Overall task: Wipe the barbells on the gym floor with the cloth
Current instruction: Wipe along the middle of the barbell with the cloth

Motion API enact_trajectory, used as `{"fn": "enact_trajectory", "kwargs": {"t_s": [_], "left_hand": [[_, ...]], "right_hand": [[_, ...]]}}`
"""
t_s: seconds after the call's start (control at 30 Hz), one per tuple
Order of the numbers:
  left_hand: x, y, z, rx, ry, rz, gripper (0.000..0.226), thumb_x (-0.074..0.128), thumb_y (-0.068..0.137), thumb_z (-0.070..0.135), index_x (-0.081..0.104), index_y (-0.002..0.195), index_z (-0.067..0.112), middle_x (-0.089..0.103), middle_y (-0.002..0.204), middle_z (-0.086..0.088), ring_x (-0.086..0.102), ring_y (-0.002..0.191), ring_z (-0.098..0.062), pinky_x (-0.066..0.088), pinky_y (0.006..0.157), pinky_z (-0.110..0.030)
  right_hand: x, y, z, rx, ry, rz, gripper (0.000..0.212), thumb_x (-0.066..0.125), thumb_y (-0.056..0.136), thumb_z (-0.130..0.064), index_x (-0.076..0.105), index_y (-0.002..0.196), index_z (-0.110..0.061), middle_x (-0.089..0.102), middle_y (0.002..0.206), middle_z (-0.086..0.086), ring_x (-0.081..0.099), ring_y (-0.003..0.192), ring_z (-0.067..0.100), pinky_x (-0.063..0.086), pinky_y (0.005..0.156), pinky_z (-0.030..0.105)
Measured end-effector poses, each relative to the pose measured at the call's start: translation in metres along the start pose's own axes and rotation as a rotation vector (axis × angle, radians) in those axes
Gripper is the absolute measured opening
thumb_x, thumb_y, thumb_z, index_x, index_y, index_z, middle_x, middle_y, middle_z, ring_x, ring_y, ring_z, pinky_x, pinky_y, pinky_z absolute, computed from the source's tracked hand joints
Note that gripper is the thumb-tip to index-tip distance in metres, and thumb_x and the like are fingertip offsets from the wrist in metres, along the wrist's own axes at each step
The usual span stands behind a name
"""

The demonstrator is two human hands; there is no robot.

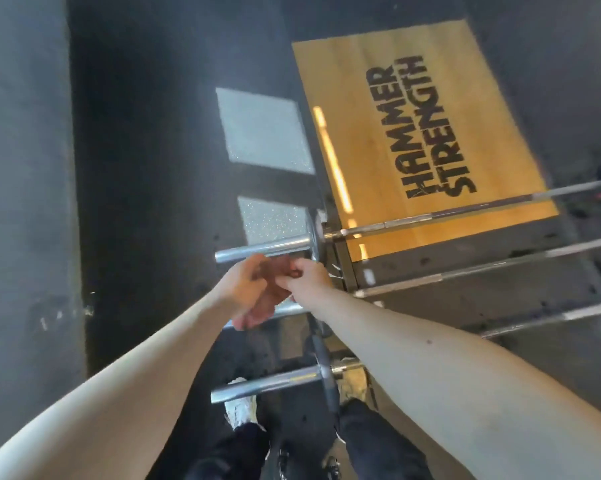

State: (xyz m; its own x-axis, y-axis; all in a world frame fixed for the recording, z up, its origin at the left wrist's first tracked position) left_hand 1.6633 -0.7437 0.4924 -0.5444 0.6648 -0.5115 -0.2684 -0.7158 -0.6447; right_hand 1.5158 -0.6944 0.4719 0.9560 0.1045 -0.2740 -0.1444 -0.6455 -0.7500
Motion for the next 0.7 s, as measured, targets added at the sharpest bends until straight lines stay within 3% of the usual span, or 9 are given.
{"fn": "enact_trajectory", "kwargs": {"t_s": [0.07, 0.17, 0.3, 0.43, 0.57, 0.7], "left_hand": [[-0.017, -0.051, 0.039, 0.036, 0.05, -0.024, 0.044, 0.059, 0.091, 0.0, 0.06, 0.131, 0.019, 0.064, 0.113, 0.0, 0.062, 0.104, -0.02, 0.045, 0.089, -0.025], [-0.024, -0.101, 0.078, 0.097, 0.057, -0.066, 0.043, 0.074, 0.085, 0.01, 0.061, 0.124, 0.02, 0.065, 0.113, -0.002, 0.064, 0.104, -0.023, 0.05, 0.089, -0.033], [-0.018, -0.148, 0.137, 0.239, 0.124, -0.195, 0.027, 0.081, 0.078, 0.021, 0.063, 0.097, 0.016, 0.064, 0.096, -0.003, 0.065, 0.084, -0.017, 0.056, 0.071, -0.035], [0.01, -0.183, 0.186, 0.35, 0.145, -0.337, 0.05, 0.089, 0.064, 0.04, 0.063, 0.102, 0.023, 0.067, 0.096, -0.005, 0.069, 0.081, -0.019, 0.059, 0.062, -0.03], [0.053, -0.216, 0.241, 0.494, 0.18, -0.502, 0.062, 0.088, 0.061, 0.044, 0.064, 0.114, 0.024, 0.074, 0.093, -0.001, 0.072, 0.084, -0.018, 0.061, 0.074, -0.035], [0.103, -0.242, 0.287, 0.582, 0.22, -0.636, 0.073, 0.084, 0.051, 0.054, 0.059, 0.114, 0.027, 0.073, 0.103, -0.001, 0.072, 0.094, -0.021, 0.06, 0.086, -0.049]], "right_hand": [[-0.026, -0.063, -0.024, -0.014, -0.018, 0.039, 0.018, 0.077, 0.089, -0.018, 0.069, 0.104, -0.023, 0.07, 0.099, -0.004, 0.066, 0.095, 0.019, 0.056, 0.09, 0.037], [-0.065, -0.139, -0.044, -0.065, -0.115, 0.135, 0.011, 0.073, 0.093, -0.017, 0.064, 0.1, -0.019, 0.07, 0.1, 0.003, 0.069, 0.089, 0.024, 0.059, 0.083, 0.04], [-0.108, -0.222, -0.047, -0.114, -0.161, 0.233, 0.014, 0.066, 0.096, -0.015, 0.058, 0.088, -0.023, 0.068, 0.095, 0.006, 0.067, 0.078, 0.028, 0.06, 0.077, 0.046], [-0.153, -0.295, -0.031, -0.103, -0.122, 0.379, 0.02, 0.067, 0.094, -0.01, 0.06, 0.086, -0.027, 0.069, 0.095, 0.005, 0.066, 0.085, 0.028, 0.058, 0.085, 0.049], [-0.209, -0.359, -0.008, -0.096, -0.121, 0.523, 0.007, 0.067, 0.096, -0.011, 0.072, 0.099, -0.015, 0.07, 0.098, 0.003, 0.063, 0.095, 0.024, 0.052, 0.086, 0.037], [-0.258, -0.412, 0.042, -0.052, -0.095, 0.626, 0.005, 0.067, 0.098, -0.015, 0.067, 0.096, -0.02, 0.066, 0.099, -0.002, 0.06, 0.095, 0.02, 0.047, 0.083, 0.035]]}}
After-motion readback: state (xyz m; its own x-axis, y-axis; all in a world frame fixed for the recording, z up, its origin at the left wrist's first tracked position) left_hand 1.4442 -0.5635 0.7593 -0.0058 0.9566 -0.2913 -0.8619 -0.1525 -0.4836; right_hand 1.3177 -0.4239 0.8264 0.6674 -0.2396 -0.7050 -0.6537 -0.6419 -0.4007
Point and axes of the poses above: each hand's wrist, its own y-axis towards the middle knuckle, its own x-axis out of the palm, z = x × y, the point moved 5 cm from there along y, towards the middle knuckle
